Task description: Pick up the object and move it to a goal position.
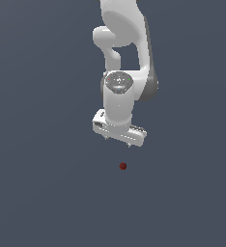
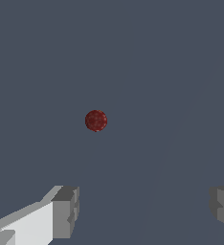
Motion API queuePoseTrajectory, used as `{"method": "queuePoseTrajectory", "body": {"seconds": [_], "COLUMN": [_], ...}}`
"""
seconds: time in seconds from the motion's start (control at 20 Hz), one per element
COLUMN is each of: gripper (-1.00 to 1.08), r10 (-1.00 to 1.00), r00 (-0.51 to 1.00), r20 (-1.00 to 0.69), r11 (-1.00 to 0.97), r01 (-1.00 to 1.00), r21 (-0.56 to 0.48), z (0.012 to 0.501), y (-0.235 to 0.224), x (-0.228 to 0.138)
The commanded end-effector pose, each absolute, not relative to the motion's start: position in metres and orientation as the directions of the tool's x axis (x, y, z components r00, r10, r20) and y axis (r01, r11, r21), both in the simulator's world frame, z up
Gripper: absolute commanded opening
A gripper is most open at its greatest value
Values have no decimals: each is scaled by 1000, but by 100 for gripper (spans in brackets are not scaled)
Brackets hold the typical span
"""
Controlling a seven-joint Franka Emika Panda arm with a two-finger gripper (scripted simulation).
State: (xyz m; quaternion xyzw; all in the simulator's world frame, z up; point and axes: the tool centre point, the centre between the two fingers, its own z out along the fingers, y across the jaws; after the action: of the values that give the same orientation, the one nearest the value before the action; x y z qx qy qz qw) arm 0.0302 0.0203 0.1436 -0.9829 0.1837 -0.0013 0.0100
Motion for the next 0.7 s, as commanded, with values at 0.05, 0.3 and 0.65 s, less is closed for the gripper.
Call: {"method": "queuePoseTrajectory", "body": {"seconds": [0.05, 0.3, 0.65], "gripper": [100, 100, 100], "r10": [-448, -562, -704], "r00": [894, 827, 710], "r20": [-5, -8, -11], "r11": [-894, -827, -710], "r01": [-448, -562, -704], "r21": [-20, -17, -13], "z": [137, 126, 112], "y": [22, 25, 30], "x": [38, 48, 61]}}
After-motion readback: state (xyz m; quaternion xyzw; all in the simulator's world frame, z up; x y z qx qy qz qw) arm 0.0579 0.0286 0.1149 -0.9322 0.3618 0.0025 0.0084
